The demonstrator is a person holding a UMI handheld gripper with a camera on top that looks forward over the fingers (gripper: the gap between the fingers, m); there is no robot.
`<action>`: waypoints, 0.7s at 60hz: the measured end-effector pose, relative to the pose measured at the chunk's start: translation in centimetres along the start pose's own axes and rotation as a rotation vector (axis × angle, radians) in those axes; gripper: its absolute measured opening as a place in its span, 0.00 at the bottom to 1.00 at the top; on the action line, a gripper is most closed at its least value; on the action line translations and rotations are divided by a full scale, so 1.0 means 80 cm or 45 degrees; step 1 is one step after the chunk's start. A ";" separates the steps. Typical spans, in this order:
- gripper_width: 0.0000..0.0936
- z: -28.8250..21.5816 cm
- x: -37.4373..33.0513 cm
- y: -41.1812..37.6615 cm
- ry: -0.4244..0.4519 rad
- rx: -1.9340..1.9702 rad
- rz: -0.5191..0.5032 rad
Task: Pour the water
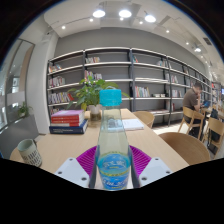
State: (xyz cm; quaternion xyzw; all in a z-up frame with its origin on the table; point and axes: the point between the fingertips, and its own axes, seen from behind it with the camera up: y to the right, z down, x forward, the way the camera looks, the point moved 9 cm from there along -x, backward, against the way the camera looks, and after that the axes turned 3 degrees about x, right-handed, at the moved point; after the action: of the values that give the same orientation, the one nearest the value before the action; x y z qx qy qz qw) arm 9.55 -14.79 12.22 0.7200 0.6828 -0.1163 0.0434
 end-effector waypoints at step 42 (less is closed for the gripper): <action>0.38 -0.049 -0.002 -0.141 -0.038 -0.922 0.080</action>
State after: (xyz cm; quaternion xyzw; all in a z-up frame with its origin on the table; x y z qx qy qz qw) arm -1.26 -13.37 17.16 0.6767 0.6566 0.1240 0.3091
